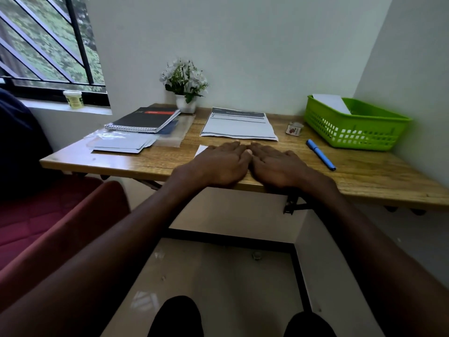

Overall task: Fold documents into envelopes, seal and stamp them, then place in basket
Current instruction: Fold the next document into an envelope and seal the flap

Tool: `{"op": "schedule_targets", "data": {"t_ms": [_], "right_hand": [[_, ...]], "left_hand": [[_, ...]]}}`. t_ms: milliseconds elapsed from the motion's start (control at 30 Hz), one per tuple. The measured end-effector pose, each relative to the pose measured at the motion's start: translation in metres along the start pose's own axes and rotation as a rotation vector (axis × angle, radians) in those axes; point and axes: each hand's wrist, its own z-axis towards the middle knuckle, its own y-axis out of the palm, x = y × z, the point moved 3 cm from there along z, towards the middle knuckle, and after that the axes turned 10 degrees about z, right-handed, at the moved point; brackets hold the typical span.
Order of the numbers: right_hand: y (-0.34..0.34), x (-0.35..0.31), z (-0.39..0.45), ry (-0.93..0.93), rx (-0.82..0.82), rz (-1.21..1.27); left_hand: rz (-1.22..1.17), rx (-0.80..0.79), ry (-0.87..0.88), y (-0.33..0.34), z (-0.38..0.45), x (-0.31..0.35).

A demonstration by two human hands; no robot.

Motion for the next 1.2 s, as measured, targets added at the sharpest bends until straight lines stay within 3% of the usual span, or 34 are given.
{"op": "schedule_targets", "data": {"t_ms": [233,433,600,733,833,933,1200], "right_hand": [[-0.001,0.004,0.0,0.009,0.001,0.025],[-0.003,0.017,-0.011,0.112,0.04,0.041],[0.0,0.022,-0.027,0.205,0.172,0.056],[-0.003,-0.002,-0.025,0.01,0.264,0.033],[0.0,-0.029,-0.015,-0.121,0.118,0.125],[0.001,-0.021,-0.009,-0.043,0.028,0.096],[0.004,0.015,-0.034,0.315,0.16,0.069]], "left_hand": [[0.073,-0.039,-0.207,0.0,-0.02,-0.018],[0.082,-0.026,-0.237,0.002,-0.024,-0.02],[0.07,-0.007,-0.253,0.004,-0.026,-0.019],[0.101,0.007,-0.263,0.004,-0.026,-0.018],[0.119,0.013,-0.273,0.003,-0.025,-0.017],[0.114,0.001,-0.286,0.004,-0.025,-0.017],[0.094,-0.007,-0.278,0.005,-0.025,-0.017]]}}
